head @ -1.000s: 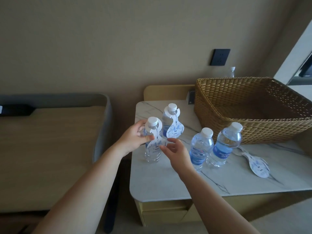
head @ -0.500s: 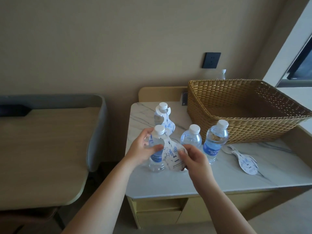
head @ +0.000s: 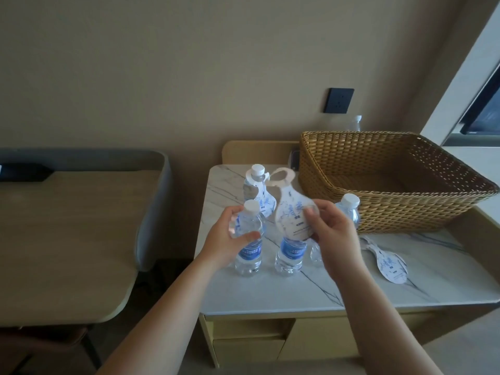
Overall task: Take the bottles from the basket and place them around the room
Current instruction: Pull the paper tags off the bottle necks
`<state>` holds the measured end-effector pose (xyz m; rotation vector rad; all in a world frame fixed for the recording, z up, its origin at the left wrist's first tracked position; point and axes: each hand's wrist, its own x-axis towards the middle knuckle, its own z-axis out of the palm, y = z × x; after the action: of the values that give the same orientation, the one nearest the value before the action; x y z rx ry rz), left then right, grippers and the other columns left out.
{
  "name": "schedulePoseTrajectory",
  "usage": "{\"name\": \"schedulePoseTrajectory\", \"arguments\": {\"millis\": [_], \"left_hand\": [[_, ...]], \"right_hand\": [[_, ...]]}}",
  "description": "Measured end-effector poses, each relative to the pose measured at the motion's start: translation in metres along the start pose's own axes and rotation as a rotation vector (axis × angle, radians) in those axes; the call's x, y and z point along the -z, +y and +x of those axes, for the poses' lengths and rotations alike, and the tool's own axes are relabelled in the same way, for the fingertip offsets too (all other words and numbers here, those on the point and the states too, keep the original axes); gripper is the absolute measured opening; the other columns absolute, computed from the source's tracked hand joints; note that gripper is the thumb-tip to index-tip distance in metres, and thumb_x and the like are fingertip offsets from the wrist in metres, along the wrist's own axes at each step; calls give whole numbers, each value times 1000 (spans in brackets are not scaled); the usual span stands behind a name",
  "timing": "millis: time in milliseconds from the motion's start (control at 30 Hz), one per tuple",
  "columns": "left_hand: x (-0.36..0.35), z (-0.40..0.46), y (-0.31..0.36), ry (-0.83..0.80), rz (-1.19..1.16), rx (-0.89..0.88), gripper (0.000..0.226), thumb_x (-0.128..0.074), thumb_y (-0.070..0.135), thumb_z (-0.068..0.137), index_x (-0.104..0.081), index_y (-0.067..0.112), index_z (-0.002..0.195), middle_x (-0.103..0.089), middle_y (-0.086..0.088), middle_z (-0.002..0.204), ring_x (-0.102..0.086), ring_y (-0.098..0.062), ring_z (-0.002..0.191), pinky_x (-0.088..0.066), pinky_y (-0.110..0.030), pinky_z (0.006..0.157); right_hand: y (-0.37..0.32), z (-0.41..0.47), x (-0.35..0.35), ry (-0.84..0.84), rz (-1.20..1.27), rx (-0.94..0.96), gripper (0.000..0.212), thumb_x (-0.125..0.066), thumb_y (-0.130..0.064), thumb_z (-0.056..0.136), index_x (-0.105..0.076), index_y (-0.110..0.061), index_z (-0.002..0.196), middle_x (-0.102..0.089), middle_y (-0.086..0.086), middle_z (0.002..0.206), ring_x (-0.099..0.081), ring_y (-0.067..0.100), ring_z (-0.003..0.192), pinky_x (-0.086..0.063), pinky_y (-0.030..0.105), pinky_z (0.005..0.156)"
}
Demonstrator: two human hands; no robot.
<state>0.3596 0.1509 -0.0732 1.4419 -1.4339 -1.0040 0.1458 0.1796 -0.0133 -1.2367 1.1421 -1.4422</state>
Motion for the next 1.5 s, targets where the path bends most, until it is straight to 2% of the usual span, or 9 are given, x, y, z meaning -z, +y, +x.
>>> {"name": "schedulePoseTrajectory", "arguments": {"millis": [133, 267, 400, 667, 867, 1033, 1233, 1333, 1500], "left_hand": [[-3, 3, -2, 23, 16, -9, 61, -83, 37, 72, -46, 42, 119, -56, 9, 124, -58, -12, 107, -48, -31, 86], [-5, 2, -5, 33, 10, -15, 59, -83, 40, 71, -46, 46, 117, -60, 10, 124, -61, -11, 104, -54, -39, 90], [-7, 1, -4, 40, 10, -7, 57, -83, 43, 70, -45, 55, 111, -62, 8, 122, -63, -12, 102, -54, -40, 89], [-8, -2, 0, 43, 10, 11, 53, -82, 38, 73, -45, 59, 104, -60, 13, 123, -61, -6, 101, -54, -34, 85], [-11, -6, 4, 74, 43, 20, 53, -81, 40, 75, -44, 52, 111, -58, 22, 117, -60, -3, 98, -51, -23, 73], [-13, -12, 6, 121, 88, 15, 54, -79, 44, 75, -43, 49, 115, -56, 25, 113, -58, -1, 94, -47, -20, 68], [-18, -14, 7, 142, 82, 18, 59, -77, 45, 76, -41, 46, 124, -54, 17, 128, -55, -2, 107, -45, -18, 75], [-23, -16, 5, 173, 59, 2, 60, -77, 41, 78, -41, 46, 127, -53, 15, 133, -50, -8, 120, -42, -19, 85], [-12, -13, 18, 181, -39, 19, 73, -70, 62, 74, -39, 40, 137, -55, 12, 128, -51, -4, 115, -40, -18, 89]], "right_hand": [[9, -3, 74, 193, 147, -39, 12, -60, -16, 92, -71, -18, 92, -71, 1, 84, -65, 15, 78, -55, 28, 66], [43, -10, 147, 429, 107, -105, 24, -58, -18, 94, -63, -6, 114, -74, -4, 89, -69, 5, 78, -52, 16, 58], [89, -8, 190, 545, 74, -273, 27, -61, -11, 91, -59, 2, 114, -72, 7, 93, -68, 13, 73, -54, 20, 56], [135, 27, 211, 667, -544, -493, 23, -70, -25, 83, -66, -8, 99, -69, 15, 94, -64, 31, 82, -54, 38, 73], [139, 26, 209, 617, -886, -536, 25, -66, -30, 83, -61, -8, 94, -61, 12, 83, -52, 30, 77, -44, 34, 71], [134, 16, 202, 595, -892, -529, 38, -64, -31, 85, -61, -8, 115, -57, 17, 117, -54, 36, 105, -46, 44, 90], [86, 7, 163, 603, -703, -138, 27, -69, -27, 83, -63, -13, 104, -57, 6, 105, -53, 27, 103, -41, 36, 87], [40, 7, 125, 472, -577, 44, 16, -70, -27, 82, -65, -20, 95, -62, 1, 98, -56, 12, 82, -38, 9, 69], [-30, 26, 66, 22, -486, 178, 5, -71, -24, 82, -68, -26, 85, -68, -11, 83, -61, 0, 73, -45, 10, 64]]}}
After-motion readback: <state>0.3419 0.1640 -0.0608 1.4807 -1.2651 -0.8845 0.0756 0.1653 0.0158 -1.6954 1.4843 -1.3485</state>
